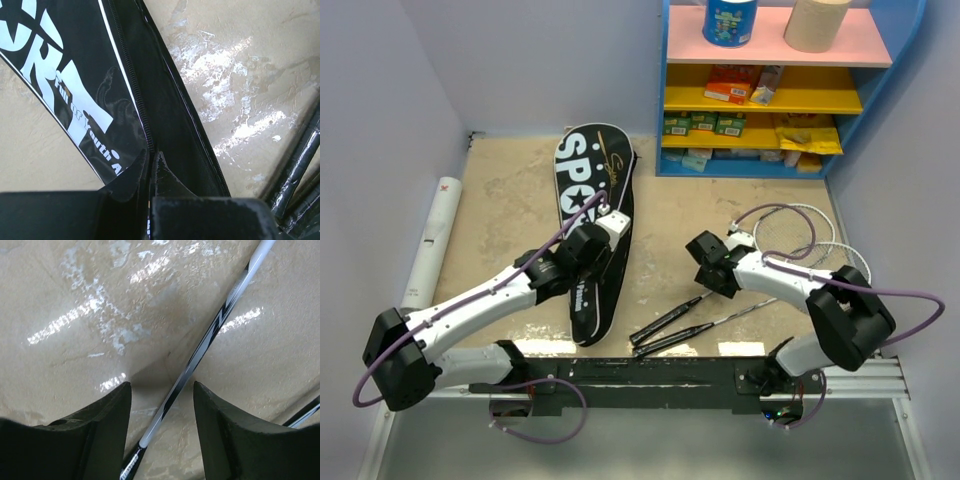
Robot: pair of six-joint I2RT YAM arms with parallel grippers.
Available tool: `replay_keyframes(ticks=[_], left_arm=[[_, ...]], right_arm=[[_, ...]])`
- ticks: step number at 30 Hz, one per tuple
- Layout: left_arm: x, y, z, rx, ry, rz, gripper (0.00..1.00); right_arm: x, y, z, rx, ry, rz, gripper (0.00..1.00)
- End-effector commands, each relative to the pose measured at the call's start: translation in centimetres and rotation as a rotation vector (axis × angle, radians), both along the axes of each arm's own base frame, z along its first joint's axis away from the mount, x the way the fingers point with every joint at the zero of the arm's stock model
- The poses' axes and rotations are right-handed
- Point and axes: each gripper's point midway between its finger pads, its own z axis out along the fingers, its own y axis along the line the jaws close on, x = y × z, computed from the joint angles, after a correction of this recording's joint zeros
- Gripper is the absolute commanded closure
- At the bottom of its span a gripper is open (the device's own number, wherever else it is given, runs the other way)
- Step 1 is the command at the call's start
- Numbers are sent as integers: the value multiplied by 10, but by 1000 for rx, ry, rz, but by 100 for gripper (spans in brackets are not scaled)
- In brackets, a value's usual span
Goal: Pack up the badminton gear
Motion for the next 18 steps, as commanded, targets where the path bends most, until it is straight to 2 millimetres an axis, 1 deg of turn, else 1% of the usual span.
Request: replay_keyframes(ticks=[1,4,5,6,7,8,11,14,18], left_arm=[[8,-8,15,-14,-43,-27,100],[7,-4,19,-9,-60,-24,100],[6,-1,16,-3,-60,-19,100],[6,1,16,2,-69,-13,100],[8,1,18,-7,-85,-10,100],[7,3,15,0,-84,-9,100],[7,5,11,6,-87,-8,100],[6,8,9,14,-91,-5,100],[5,12,9,12,-104,-2,100]], right_arm=[[13,-6,-5,38,-45,-94,47],[9,-10,-17,38,-27,-101,58],[7,-9,-23,33,-7,-94,74],[6,-9,-26,33,-1,-92,84],[7,-6,-28,43,-1,-84,98],[7,-6,-30,39,9,-80,100],[9,-5,-29,37,10,-66,100],[11,-4,-21,52,-14,-68,100],[14,-1,2,96,-69,-66,100]])
